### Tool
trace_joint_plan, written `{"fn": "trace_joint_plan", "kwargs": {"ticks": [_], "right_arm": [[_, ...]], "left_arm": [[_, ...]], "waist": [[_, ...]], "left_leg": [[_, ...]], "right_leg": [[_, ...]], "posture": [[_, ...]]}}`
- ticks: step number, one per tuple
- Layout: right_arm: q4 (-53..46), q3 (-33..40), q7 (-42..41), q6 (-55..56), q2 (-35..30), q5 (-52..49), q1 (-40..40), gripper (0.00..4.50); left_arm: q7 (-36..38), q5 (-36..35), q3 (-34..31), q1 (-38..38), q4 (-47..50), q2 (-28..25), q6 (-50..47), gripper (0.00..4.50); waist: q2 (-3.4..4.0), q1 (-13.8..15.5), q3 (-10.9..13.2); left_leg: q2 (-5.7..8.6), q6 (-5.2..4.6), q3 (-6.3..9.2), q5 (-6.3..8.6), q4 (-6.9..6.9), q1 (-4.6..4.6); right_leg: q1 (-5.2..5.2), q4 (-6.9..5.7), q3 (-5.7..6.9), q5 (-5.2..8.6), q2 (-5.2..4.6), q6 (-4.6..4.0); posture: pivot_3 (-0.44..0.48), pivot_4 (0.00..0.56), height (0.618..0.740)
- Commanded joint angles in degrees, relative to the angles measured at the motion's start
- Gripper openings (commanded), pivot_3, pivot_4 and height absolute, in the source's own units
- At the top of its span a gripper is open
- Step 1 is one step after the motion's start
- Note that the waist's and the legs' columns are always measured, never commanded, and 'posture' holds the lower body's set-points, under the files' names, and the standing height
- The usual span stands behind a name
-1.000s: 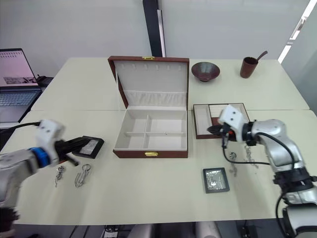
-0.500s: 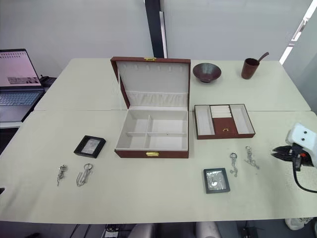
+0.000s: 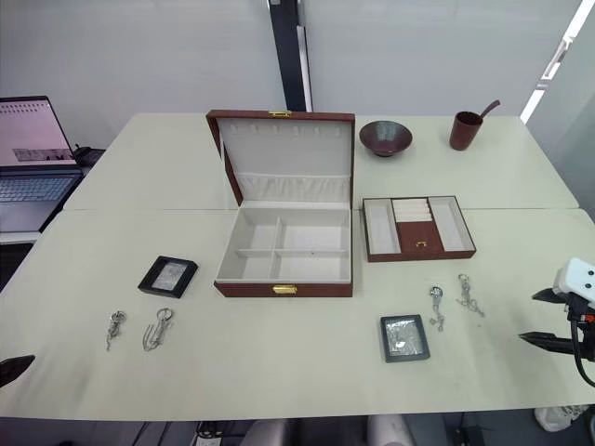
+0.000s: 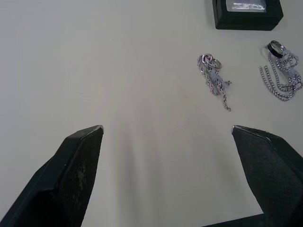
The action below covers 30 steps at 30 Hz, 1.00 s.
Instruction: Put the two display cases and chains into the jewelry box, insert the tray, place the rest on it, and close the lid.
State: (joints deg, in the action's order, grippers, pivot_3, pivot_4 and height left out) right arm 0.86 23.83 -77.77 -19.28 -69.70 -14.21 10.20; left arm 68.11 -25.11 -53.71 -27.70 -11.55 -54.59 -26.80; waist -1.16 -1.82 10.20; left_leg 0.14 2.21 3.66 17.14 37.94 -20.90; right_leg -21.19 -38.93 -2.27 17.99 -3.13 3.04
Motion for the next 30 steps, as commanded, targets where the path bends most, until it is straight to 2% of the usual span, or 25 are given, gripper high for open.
{"fn": "trace_joint_plan", "kwargs": {"ticks": [1,4,9,19,25,30], "right_arm": [[-1.22,2.87,0.00,-0.17,-0.78,-0.59,0.07,4.46],[-1.22,2.56,0.69,1.74,-0.58,-0.24,-0.81,4.46],[-2.24,-0.20,1.75,3.34,-0.04,-1.77,-6.56,4.46],[-11.90,-17.07,0.47,-5.05,7.02,-11.33,-34.87,4.46],[-17.17,-29.89,-0.36,-12.61,20.23,-17.00,-51.96,4.46],[-18.15,-37.07,2.39,-14.46,30.68,-16.70,-57.23,4.46]], "left_arm": [[-0.58,-0.24,0.53,0.93,0.01,-0.54,0.80,4.50],[-1.28,-0.69,0.85,1.74,0.98,-0.18,-0.04,4.50],[-3.45,-0.96,-0.14,1.44,0.92,1.52,0.03,4.50],[-9.03,-3.37,-3.12,-4.00,8.45,8.69,-2.04,4.50],[-11.29,-5.56,-2.49,-3.88,13.45,10.64,-3.09,4.50],[-13.48,-7.37,-1.33,-1.86,17.13,10.99,-4.93,4.50]], "waist": [[0.00,0.00,0.00],[0.00,-0.01,0.00],[0.02,-0.25,0.01],[-0.01,-0.38,0.03],[-0.05,-0.10,0.01],[-0.18,0.23,-0.07]], "left_leg": [[0.00,0.00,0.00,0.00,0.00,0.00],[-0.02,0.00,0.00,0.00,0.00,0.00],[-0.04,0.00,-0.06,0.00,0.00,0.01],[-0.28,0.01,-0.04,0.01,0.00,-0.01],[-0.38,0.02,0.02,0.01,0.01,-0.04],[-0.40,0.10,0.16,0.05,0.01,-0.09]], "right_leg": [[0.00,0.00,0.00,0.00,0.00,0.00],[0.00,0.00,0.00,0.00,0.00,0.00],[-0.04,-0.01,-0.06,0.00,-0.02,0.00],[-0.12,0.00,-0.05,-0.04,-0.04,-0.06],[-0.18,0.01,-0.06,-0.09,-0.04,-0.16],[-0.44,0.07,0.07,-0.09,-0.04,-0.23]], "posture": [[0.000,0.150,0.740],[0.000,0.150,0.740],[0.000,0.150,0.740],[0.000,0.150,0.740],[0.000,0.150,0.740],[0.000,0.150,0.740]]}}
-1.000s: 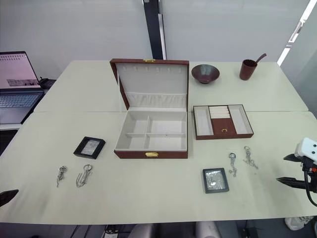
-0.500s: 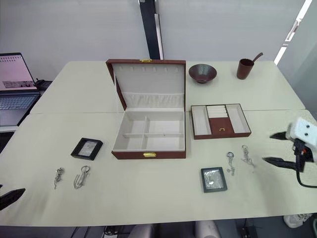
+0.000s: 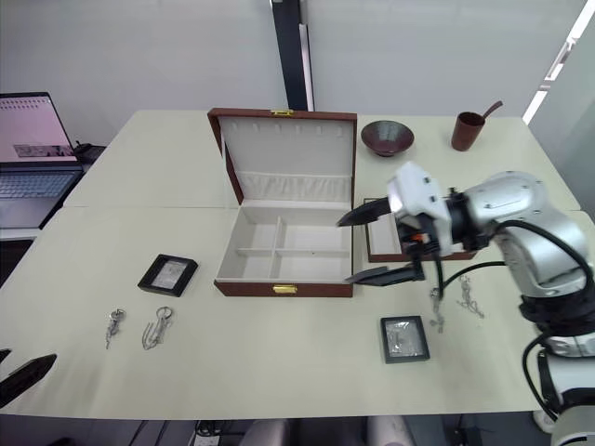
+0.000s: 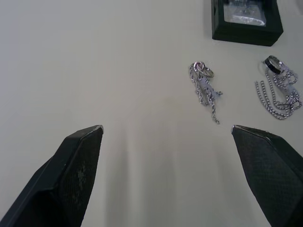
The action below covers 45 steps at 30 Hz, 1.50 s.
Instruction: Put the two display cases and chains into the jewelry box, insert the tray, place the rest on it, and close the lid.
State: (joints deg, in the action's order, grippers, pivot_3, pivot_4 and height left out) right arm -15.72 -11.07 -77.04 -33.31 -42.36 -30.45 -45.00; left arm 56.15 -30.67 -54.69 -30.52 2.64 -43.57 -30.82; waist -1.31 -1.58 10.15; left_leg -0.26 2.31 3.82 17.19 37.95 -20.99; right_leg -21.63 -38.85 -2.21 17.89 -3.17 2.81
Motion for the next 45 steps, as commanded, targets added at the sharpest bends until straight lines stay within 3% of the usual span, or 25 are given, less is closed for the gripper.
{"fn": "trace_joint_plan", "kwargs": {"ticks": [1,9,22,29,32,45], "right_arm": [[-1.17,-3.44,2.29,0.34,5.09,0.65,-2.36,4.46],[0.53,-8.79,3.43,4.75,10.03,6.45,-1.95,4.46],[0.02,-9.18,4.46,4.38,12.37,7.10,-2.16,4.46],[-0.17,-8.81,4.62,3.75,12.19,6.63,-2.40,4.46],[-0.17,-8.68,4.71,3.54,12.18,6.52,-2.55,4.50],[0.57,-7.45,5.60,2.61,12.77,5.56,-3.75,4.50]], "left_arm": [[-2.12,-2.03,0.01,1.32,3.51,0.13,-1.24,4.50],[-6.00,-1.90,3.48,4.69,4.15,1.30,-1.47,4.50],[-9.68,4.44,16.68,14.08,-4.18,-1.06,-0.65,4.50],[-10.73,6.00,19.54,15.05,-3.72,-1.49,-2.06,4.50],[-11.64,5.39,20.23,14.59,-1.19,-1.36,-5.16,3.89],[-12.08,3.20,17.42,11.24,2.41,-0.61,-9.56,0.02]], "waist": [[-0.05,-0.02,-0.03],[-0.11,-0.15,-0.06],[-0.12,-0.25,-0.06],[-0.08,-0.23,-0.04],[-0.07,-0.22,-0.04],[-0.04,-0.25,-0.02]], "left_leg": [[0.00,0.02,-0.01,0.01,0.00,0.00],[-0.07,0.05,-0.05,0.03,0.00,0.00],[-0.12,0.05,-0.12,0.02,0.00,0.04],[-0.13,0.05,-0.12,0.02,-0.02,0.04],[-0.13,0.05,-0.13,0.02,-0.02,0.04],[-0.12,0.06,-0.18,0.03,-0.05,0.04]], "right_leg": [[0.00,0.00,0.00,0.00,-0.01,0.00],[-0.13,-0.04,0.10,-0.05,0.01,-0.09],[-0.17,-0.08,0.13,-0.10,0.05,-0.17],[-0.20,-0.08,0.13,-0.10,0.05,-0.17],[-0.19,-0.09,0.12,-0.10,0.04,-0.17],[-0.24,-0.08,0.09,-0.10,0.02,-0.17]], "posture": [[0.000,0.150,0.740],[0.000,0.150,0.740],[0.000,0.150,0.740],[0.000,0.150,0.740],[0.000,0.150,0.740],[0.000,0.150,0.740]]}}
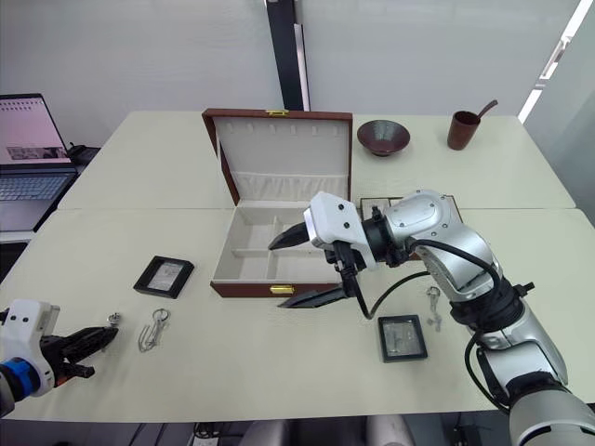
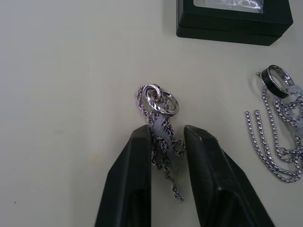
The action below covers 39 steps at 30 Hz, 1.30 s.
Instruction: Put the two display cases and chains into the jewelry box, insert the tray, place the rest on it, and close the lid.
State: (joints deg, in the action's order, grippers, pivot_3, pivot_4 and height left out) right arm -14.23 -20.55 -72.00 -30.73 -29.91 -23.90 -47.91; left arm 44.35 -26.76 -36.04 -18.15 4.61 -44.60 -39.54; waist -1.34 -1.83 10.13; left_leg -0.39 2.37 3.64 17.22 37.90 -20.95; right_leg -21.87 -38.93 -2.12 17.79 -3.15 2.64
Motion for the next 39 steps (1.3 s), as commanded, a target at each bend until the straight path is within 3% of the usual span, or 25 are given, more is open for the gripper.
{"fn": "trace_joint_plan", "kwargs": {"ticks": [1,10,16,26,33,39], "right_arm": [[-0.88,2.12,0.64,0.10,0.36,-0.98,-0.80,4.50],[-0.76,3.73,1.51,0.87,-0.05,-0.98,0.39,4.50],[-1.09,4.77,1.77,0.83,-0.72,-0.99,1.35,4.50],[-1.42,5.18,3.77,0.76,-1.53,0.18,2.84,4.50],[-0.90,4.98,6.04,1.06,-2.30,2.33,3.68,4.50],[-1.60,4.93,8.23,-0.24,-2.01,3.05,3.09,4.50]], "left_arm": [[-0.38,-0.99,-1.96,-1.27,0.70,0.52,-0.65,0.01],[1.59,-10.60,-14.45,-0.20,9.67,-2.57,-4.80,0.01],[4.52,-16.23,-13.47,4.62,15.65,-8.94,-7.75,0.01],[5.78,-19.57,3.38,24.63,15.22,-13.20,-7.16,0.01],[9.43,-10.73,20.59,39.82,5.70,-12.44,-0.82,0.01],[12.31,-4.69,28.53,47.75,-1.21,-9.64,4.86,0.01]], "waist": [[0.00,0.01,0.00],[-0.14,0.05,0.00],[-0.11,0.09,0.02],[-0.08,-0.20,0.04],[-0.08,-0.05,0.05],[-0.08,-0.04,0.05]], "left_leg": [[0.00,0.00,0.00,0.00,0.00,0.00],[-0.11,0.03,-0.01,0.02,-0.01,-0.14],[-0.08,0.03,-0.07,0.01,0.00,-0.16],[-0.08,0.04,-0.25,0.00,0.01,-0.48],[-0.05,0.04,-0.27,-0.01,0.08,-0.72],[-0.13,0.05,-0.26,-0.02,0.12,-0.81]], "right_leg": [[0.00,0.00,-0.01,0.00,0.00,0.00],[-0.20,0.00,0.18,-0.04,0.00,-0.08],[-0.18,0.02,0.16,-0.05,-0.02,-0.08],[-0.35,-0.04,0.14,-0.06,0.11,-0.07],[-0.48,0.00,0.23,-0.06,0.36,-0.06],[-0.55,-0.02,0.21,-0.06,0.53,-0.06]], "posture": [[0.000,0.150,0.740],[0.000,0.150,0.740],[0.000,0.150,0.740],[0.000,0.150,0.740],[0.000,0.150,0.740],[0.000,0.150,0.740]]}}
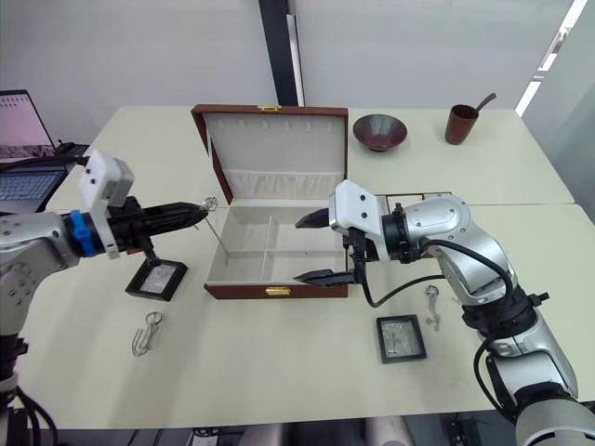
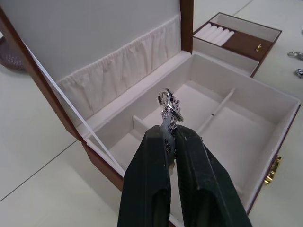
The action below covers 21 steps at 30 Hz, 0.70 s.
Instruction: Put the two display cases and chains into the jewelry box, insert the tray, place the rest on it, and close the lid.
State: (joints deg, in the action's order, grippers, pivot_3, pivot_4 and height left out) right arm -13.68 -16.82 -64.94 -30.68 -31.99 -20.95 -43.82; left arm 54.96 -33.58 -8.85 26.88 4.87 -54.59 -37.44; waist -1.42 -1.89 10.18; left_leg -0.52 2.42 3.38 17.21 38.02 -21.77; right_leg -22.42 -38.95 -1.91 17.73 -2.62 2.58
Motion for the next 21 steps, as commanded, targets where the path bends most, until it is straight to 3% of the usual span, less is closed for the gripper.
{"fn": "trace_joint_plan", "kwargs": {"ticks": [1,12,21], "right_arm": [[-2.23,1.20,1.45,-0.50,0.05,0.14,-1.09,4.50],[-2.20,1.33,2.95,-1.30,-0.33,0.15,-1.43,4.50],[-1.91,1.32,3.57,-0.93,-0.44,0.73,-1.23,4.50]], "left_arm": [[1.84,2.71,1.93,3.71,-2.48,0.75,3.01,0.01],[-0.47,14.56,8.98,12.27,-13.50,7.18,10.91,0.01],[-1.15,20.51,12.07,11.72,-14.63,9.35,11.53,0.01]], "waist": [[0.00,0.01,0.00],[-0.01,0.04,0.00],[-0.01,-0.03,0.00]], "left_leg": [[0.00,0.00,0.02,0.00,0.01,-0.02],[0.01,-0.01,0.05,-0.01,0.10,-0.04],[0.01,0.01,0.06,-0.02,0.10,-0.05]], "right_leg": [[-0.01,-0.01,0.00,0.00,0.01,0.00],[0.00,-0.03,0.01,0.00,0.05,0.00],[0.00,-0.03,0.00,0.00,0.05,0.01]], "posture": [[0.000,0.150,0.740],[0.000,0.150,0.740],[0.000,0.150,0.740]]}}
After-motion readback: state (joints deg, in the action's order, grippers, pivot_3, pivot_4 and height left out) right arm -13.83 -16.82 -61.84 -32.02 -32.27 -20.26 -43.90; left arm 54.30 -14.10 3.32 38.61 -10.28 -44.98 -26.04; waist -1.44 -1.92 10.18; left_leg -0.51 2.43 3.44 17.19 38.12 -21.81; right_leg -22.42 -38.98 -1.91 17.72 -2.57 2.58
